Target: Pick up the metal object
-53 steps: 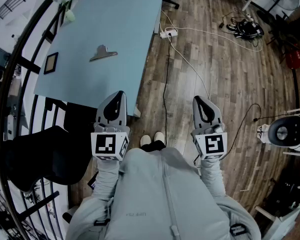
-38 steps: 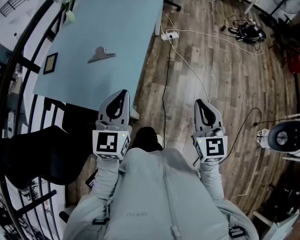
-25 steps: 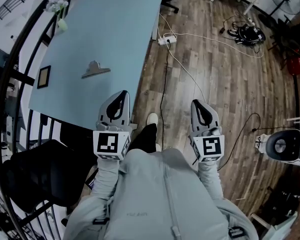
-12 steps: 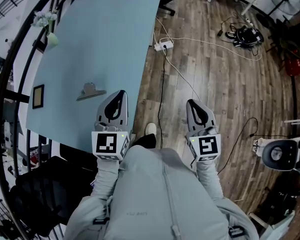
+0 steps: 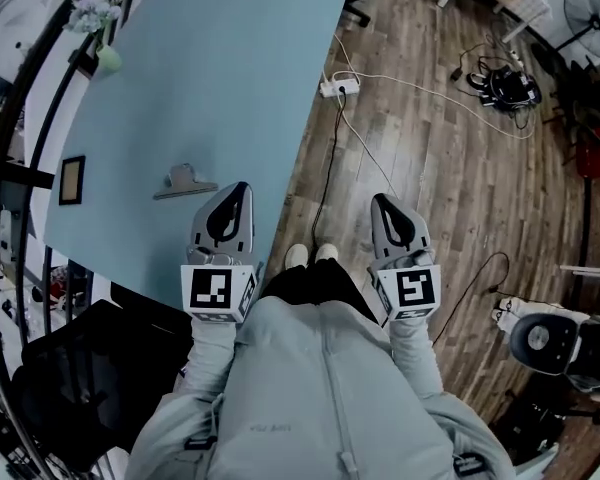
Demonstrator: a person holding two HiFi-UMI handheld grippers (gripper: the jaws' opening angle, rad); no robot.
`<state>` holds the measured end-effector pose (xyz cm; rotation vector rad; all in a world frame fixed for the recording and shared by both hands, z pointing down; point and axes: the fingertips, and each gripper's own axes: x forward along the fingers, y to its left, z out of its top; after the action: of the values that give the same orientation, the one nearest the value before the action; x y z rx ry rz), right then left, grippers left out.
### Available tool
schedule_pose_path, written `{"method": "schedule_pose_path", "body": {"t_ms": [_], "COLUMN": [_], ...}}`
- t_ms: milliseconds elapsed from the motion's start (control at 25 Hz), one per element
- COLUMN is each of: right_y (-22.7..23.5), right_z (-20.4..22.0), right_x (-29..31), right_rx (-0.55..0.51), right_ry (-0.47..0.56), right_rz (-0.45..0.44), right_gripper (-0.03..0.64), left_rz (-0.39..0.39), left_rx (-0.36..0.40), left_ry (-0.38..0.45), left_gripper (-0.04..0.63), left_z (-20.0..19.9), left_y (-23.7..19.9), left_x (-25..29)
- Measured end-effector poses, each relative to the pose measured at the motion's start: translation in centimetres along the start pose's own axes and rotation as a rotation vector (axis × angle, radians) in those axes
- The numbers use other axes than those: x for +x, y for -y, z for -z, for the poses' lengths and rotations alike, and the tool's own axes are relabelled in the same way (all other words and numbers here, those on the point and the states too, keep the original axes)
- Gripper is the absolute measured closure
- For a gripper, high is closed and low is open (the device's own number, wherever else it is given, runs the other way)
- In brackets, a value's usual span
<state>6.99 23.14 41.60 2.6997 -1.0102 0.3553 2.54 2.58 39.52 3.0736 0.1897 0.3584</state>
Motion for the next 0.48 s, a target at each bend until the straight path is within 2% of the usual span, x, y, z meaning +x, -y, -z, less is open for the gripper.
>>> {"method": "schedule_pose_path", "body": {"t_ms": [160, 480], "right_y": [-0.2, 0.1], "right_z": [-0.7, -3.6], "right_x": [2.6, 11.9], "right_rx": [-0.025, -0.078], "right_ry": [0.005, 0.047], "right_rz": [-0.071, -0.291], "right_gripper": [0.592, 0.592], "left_rz": [-0.071, -0.296], "left_rx": [-0.015, -0.047], "left_ry": [-0.003, -0.013], "left_gripper": [0.568, 0.568], "left_z": [0.0, -0.9], "left_y": [-1.6, -6.4], "left_x": [0.2, 1.9]}}
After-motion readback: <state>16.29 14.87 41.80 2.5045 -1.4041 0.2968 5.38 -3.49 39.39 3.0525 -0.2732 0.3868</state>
